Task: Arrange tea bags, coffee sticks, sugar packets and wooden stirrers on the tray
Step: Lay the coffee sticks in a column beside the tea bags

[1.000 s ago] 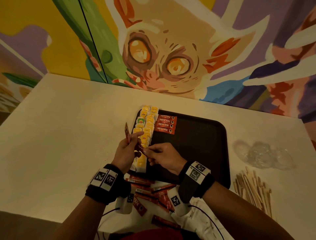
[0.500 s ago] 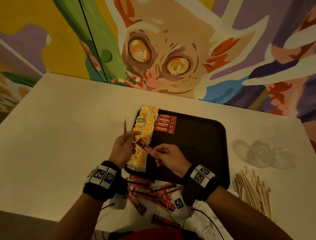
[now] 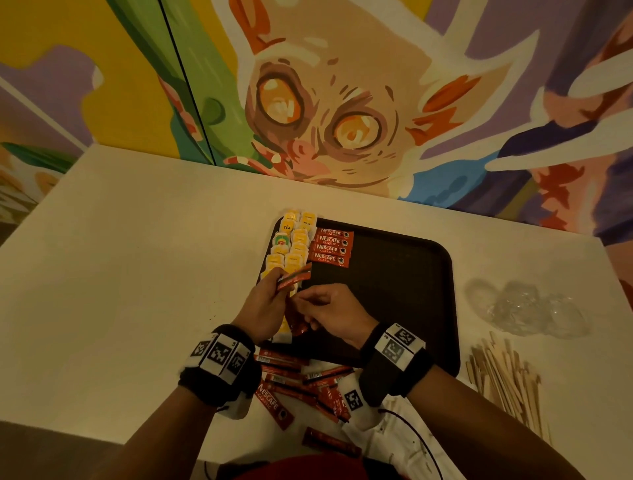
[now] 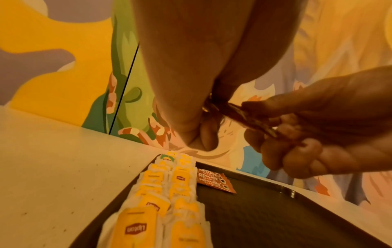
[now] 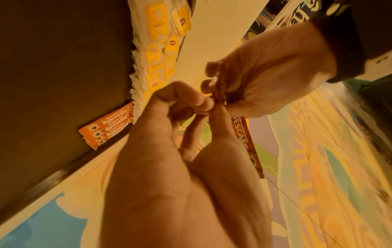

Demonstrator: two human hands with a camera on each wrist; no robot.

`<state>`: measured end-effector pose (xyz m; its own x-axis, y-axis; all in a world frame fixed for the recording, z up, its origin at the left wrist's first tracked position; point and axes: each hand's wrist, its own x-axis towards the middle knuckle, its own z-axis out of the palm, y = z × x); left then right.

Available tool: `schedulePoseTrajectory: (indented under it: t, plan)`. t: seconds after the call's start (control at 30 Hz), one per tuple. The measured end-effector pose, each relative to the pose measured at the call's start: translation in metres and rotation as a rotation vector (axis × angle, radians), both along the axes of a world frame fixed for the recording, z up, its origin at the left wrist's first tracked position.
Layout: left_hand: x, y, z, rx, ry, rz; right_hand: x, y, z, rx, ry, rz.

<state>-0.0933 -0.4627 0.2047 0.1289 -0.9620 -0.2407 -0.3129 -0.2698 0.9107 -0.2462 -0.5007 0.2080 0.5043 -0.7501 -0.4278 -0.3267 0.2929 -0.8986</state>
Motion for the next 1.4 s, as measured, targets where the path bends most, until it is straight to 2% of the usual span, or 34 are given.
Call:
schedulePoseTrajectory:
  t: [0.17, 0.37, 0.5, 0.63, 0.7, 0.83, 0.9, 1.03, 1.13, 1.23, 1.3, 1.4]
  plan:
    - [0.001, -0.001, 0.008, -0.02, 0.091, 0.127, 0.004, 0.004, 0.006, -0.025, -0.001, 0.048]
    - [-0.002, 0.0, 0.011, -0.034, 0.091, 0.087, 0.007, 0.003, 0.004, -0.04, -0.066, 0.024]
    - [-0.006, 0.001, 0.013, -0.059, 0.187, 0.114, 0.006, 0.0, 0.003, 0.013, -0.069, -0.014]
    - [-0.004, 0.002, 0.005, -0.012, 0.206, 0.164, 0.003, -0.003, 0.003, 0.058, -0.053, -0.147]
    - [-0.001, 0.004, 0.003, 0.065, 0.231, 0.128, -0.001, -0.005, 0.002, 0.089, -0.065, -0.225]
    - [-0.004, 0.01, 0.006, 0.139, 0.118, -0.132, -0.003, -0.007, 0.003, 0.103, -0.14, -0.317]
    - [-0.008, 0.011, 0.007, 0.138, 0.097, -0.202, -0.003, -0.007, 0.004, 0.13, -0.18, -0.339]
    - [-0.005, 0.008, 0.004, 0.095, 0.033, -0.2, -0.003, -0.004, 0.008, 0.176, -0.225, -0.318]
    - [-0.001, 0.007, 0.004, 0.072, -0.032, -0.258, -0.006, -0.005, 0.009, 0.147, -0.217, -0.306]
    - [0.0, 0.007, 0.006, 0.056, -0.023, -0.257, -0.01, -0.008, 0.009, 0.127, -0.205, -0.314]
    - [0.002, 0.007, 0.004, 0.062, 0.0, -0.214, -0.013, -0.01, 0.01, 0.175, -0.217, -0.34]
    - [0.009, 0.006, -0.002, 0.056, -0.075, -0.207, -0.016, -0.011, 0.008, 0.251, -0.249, -0.357]
